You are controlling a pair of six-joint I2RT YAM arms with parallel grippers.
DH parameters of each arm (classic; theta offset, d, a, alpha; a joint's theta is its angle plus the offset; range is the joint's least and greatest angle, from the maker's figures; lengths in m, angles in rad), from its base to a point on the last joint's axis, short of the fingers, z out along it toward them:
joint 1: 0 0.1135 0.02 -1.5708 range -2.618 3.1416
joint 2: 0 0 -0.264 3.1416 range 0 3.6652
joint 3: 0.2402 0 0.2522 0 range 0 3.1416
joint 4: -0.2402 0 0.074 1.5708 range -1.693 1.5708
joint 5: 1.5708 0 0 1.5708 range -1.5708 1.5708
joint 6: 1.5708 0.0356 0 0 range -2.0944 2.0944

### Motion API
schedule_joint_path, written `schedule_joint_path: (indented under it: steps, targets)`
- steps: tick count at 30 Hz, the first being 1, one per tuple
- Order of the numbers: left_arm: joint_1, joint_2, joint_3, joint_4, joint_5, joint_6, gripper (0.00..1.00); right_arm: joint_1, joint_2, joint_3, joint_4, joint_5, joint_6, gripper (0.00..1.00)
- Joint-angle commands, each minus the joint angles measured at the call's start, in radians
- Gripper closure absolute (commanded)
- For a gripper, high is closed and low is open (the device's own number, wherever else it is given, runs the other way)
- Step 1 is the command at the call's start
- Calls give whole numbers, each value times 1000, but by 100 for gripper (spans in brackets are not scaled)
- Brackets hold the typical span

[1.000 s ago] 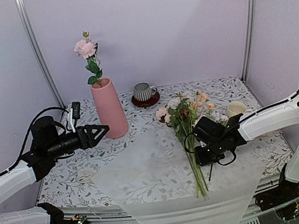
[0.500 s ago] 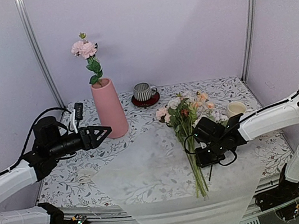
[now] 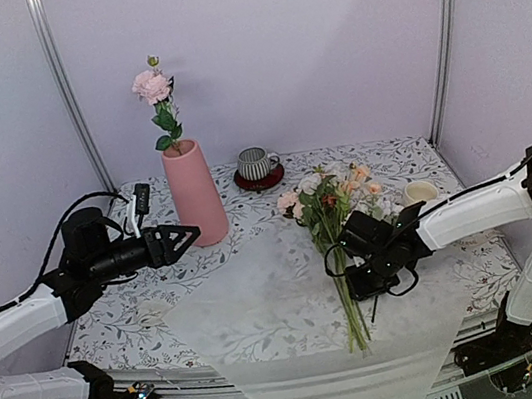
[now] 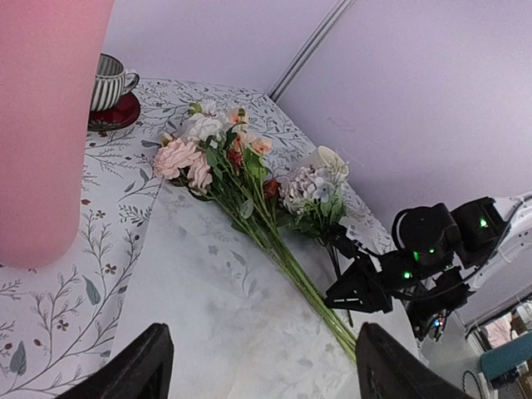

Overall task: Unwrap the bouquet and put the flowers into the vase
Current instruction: Pick up the fake flower from the flattened wrapping paper.

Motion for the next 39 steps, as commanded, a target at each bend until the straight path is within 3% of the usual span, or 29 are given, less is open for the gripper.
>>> schedule_joint_path:
  steps: [1, 11, 14, 26, 31, 39]
  targets:
    - [-8, 8, 25, 7, -6, 8, 22, 16, 31, 34, -12, 6, -13, 77]
    - [-9, 7, 28, 3, -9, 11, 22, 32, 121, 100, -97, 64, -16, 79]
    - [-9, 7, 29, 3, -9, 11, 22, 33, 121, 109, -97, 67, -12, 90]
    - [-20, 18, 40, 6, -11, -13, 22, 34, -106, 140, -19, 116, -10, 96]
    - [-77, 35, 22, 84, -21, -62, 21, 35, -224, 83, 103, 112, -49, 96]
    - [-241, 126, 44, 312, -91, -132, 13, 46, -472, -108, 444, 8, -134, 97]
